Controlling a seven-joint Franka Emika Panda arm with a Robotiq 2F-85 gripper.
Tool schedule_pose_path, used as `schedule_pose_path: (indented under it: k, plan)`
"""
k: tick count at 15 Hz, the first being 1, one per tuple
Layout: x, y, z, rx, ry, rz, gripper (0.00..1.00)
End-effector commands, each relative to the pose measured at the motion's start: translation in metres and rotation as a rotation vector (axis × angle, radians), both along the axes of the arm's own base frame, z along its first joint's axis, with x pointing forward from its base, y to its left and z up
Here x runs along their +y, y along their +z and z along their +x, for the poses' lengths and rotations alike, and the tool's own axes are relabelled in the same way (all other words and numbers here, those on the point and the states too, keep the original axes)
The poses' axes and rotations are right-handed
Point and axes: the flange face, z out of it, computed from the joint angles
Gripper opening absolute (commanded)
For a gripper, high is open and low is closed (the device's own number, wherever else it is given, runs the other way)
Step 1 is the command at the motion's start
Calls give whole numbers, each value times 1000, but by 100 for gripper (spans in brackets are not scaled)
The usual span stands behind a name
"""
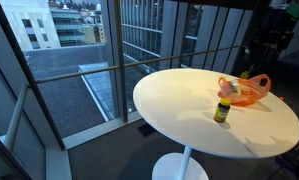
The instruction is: Remove the blue box from the plastic
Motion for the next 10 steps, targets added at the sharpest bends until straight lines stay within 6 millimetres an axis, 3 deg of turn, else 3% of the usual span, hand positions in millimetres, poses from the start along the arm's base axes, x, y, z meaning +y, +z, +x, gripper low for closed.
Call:
schedule_pose_path:
  k: [1, 5, 6, 10]
  plan:
    - [-23, -1, 21, 19, -52, 7, 100]
    - [-36, -1, 31, 6, -77, 12, 100]
    - [-33, -8, 23, 12, -57, 7, 100]
    - [-33, -11, 23, 16, -57, 8, 100]
